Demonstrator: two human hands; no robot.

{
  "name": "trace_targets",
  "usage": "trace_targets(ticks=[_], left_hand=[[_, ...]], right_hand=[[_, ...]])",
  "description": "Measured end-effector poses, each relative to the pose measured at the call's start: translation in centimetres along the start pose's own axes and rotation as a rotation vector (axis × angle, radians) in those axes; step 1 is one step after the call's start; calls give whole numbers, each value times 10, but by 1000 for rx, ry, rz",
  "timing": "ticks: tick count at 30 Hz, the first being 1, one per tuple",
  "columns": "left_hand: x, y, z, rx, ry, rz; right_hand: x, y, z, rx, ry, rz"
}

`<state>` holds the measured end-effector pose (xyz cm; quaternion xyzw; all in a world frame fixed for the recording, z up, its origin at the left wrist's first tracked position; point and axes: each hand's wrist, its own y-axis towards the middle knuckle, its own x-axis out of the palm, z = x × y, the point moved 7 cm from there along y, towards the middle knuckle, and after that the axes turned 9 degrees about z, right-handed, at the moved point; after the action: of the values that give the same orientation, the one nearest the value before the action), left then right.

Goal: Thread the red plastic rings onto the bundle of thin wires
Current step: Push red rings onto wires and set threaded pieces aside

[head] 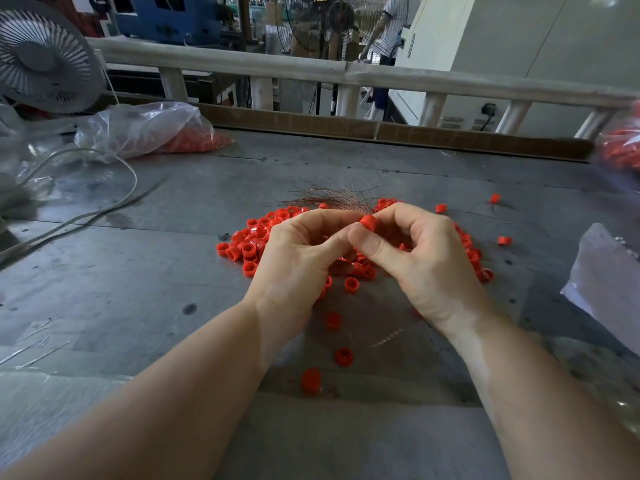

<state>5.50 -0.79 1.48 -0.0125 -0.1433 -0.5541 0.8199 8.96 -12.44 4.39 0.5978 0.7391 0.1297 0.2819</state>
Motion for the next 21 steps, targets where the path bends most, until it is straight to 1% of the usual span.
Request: trace_targets(ticks=[2, 4, 8, 11, 21], left_hand=[[0, 0, 0, 8, 24, 5], [1, -1, -1, -18, 36, -7], [5, -3, -4, -117, -12, -80], [7, -4, -4, -141, -24, -87], [8, -6, -4, -124, 9, -80]], right_hand=[[2, -1, -2, -37, -118, -19], [3, -2, -2, -55, -175, -38], [0, -1, -1, -38, -139, -40], [0, 0, 3, -9, -96, -42], [0, -3, 0, -64, -289, 12]])
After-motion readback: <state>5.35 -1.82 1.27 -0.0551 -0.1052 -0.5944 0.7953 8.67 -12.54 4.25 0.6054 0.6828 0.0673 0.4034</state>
